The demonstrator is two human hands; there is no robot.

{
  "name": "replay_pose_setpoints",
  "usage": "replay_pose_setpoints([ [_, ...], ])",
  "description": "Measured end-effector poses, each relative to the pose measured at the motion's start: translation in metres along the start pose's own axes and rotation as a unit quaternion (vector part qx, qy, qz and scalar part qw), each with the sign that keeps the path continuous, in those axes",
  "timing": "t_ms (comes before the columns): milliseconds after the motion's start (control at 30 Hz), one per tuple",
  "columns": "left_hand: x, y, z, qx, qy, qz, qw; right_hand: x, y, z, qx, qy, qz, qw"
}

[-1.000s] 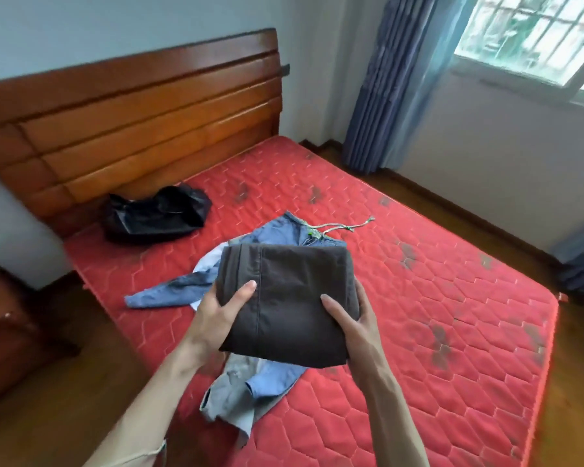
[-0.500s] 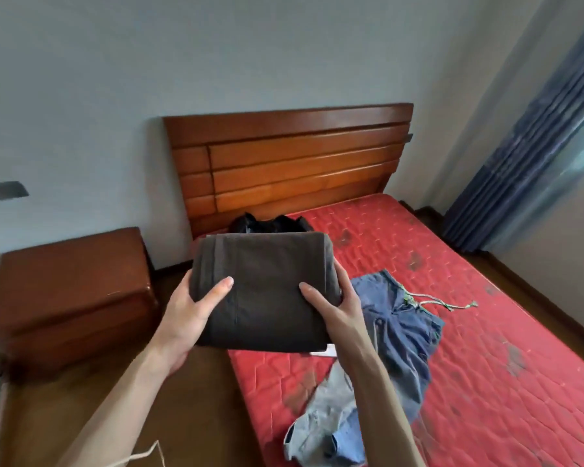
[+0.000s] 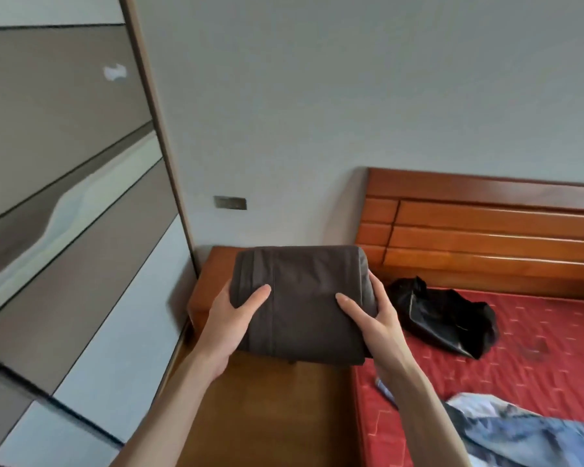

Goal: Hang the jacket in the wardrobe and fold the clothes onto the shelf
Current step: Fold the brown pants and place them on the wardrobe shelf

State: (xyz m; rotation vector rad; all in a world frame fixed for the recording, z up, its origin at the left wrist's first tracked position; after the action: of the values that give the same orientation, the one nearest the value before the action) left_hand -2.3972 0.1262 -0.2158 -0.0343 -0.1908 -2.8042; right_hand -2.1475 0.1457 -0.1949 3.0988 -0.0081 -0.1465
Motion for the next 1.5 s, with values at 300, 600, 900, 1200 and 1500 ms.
replay_pose_setpoints([
  [300, 0.065, -0.108, 0.011, 0.033, -0.003, 0.105, 0.994, -0.109, -0.137, 0.021, -0.044, -0.029, -0.084, 0.995],
  [600, 0.079, -0.247, 0.038, 0.053, -0.006, 0.156, 0.986, -0.180, -0.295, 0.033, -0.104, -0.064, -0.167, 0.978],
  [900, 0.102, -0.347, 0.066, 0.077, 0.004, 0.182, 0.980, -0.244, -0.400, 0.033, -0.091, -0.075, -0.194, 0.974],
  [1200, 0.160, -0.435, 0.083, 0.076, -0.036, 0.147, 0.986, -0.317, -0.470, 0.035, -0.099, -0.123, -0.177, 0.971],
  [1500, 0.243, -0.594, 0.117, -0.262, -0.621, 0.126, 0.728, -0.378, -0.535, 0.008, -0.043, -0.103, -0.094, 0.989],
])
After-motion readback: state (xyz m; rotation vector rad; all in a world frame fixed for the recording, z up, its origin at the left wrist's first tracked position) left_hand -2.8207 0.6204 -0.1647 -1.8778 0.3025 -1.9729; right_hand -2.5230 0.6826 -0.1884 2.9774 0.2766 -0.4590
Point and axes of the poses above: each hand's wrist, its own y-axis away from the middle knuckle, its own x-axis out of the back of the hand, z = x × y, the point moved 4 cm from there along -y, towards the middle knuckle, and after that the axes turned 4 degrees about z, right-handed, at the moved point
